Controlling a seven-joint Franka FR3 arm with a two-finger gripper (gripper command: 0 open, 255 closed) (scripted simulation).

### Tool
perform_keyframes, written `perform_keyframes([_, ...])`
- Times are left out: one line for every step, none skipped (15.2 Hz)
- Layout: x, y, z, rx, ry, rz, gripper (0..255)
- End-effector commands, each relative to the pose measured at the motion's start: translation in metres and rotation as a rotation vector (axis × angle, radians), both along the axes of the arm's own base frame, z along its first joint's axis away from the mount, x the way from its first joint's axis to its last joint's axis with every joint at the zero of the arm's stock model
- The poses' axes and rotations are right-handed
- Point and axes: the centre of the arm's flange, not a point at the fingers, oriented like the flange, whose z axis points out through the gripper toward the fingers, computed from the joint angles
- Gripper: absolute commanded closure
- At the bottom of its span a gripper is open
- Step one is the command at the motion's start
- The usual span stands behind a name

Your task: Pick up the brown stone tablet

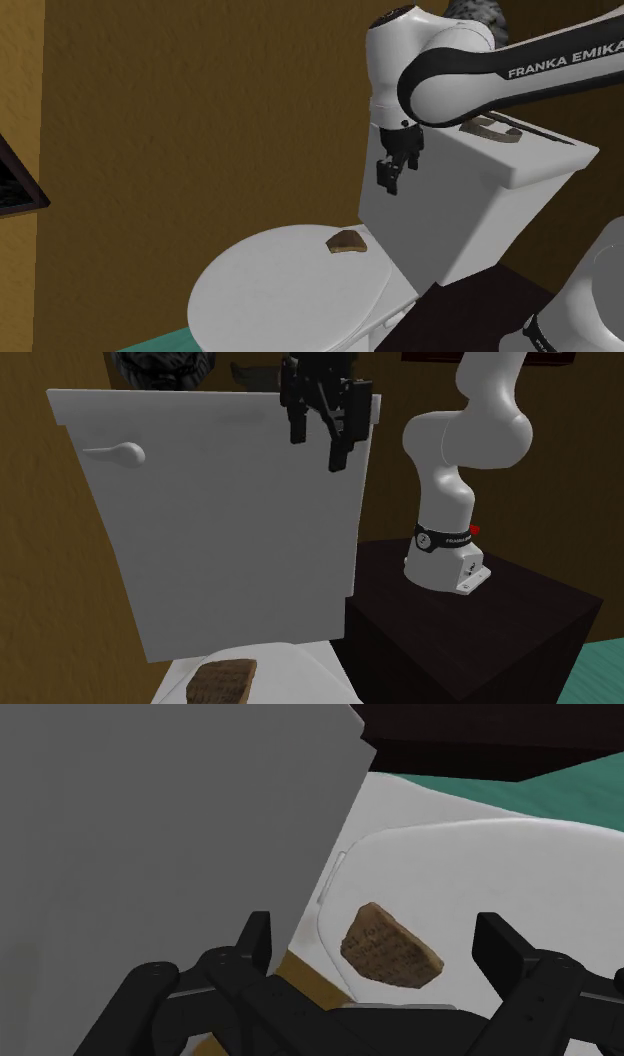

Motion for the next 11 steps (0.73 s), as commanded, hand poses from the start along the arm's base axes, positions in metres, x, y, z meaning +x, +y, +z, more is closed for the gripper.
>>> perform_keyframes([0.009,0.017,-0.026,-0.063,0.002,0.05,0])
perform_keyframes([0.014,0.026,-0.039,-0.095,0.004,0.074,0])
perform_keyframes([0.018,0.035,-0.052,-0.126,0.005,0.097,0])
perform_keyframes([0.023,0.043,-0.066,-0.158,0.007,0.121,0])
perform_keyframes([0.027,0.051,-0.079,-0.189,0.009,0.145,0])
perform_keyframes([0.032,0.058,-0.093,-0.22,0.01,0.168,0])
perform_keyframes([0.035,0.065,-0.107,-0.252,0.012,0.192,0])
perform_keyframes([0.039,0.072,-0.121,-0.283,0.014,0.215,0])
perform_keyframes([0.043,0.079,-0.136,-0.314,0.015,0.239,0])
perform_keyframes([0.046,0.085,-0.151,-0.346,0.017,0.263,0])
perform_keyframes([0.05,0.091,-0.166,-0.377,0.018,0.286,0])
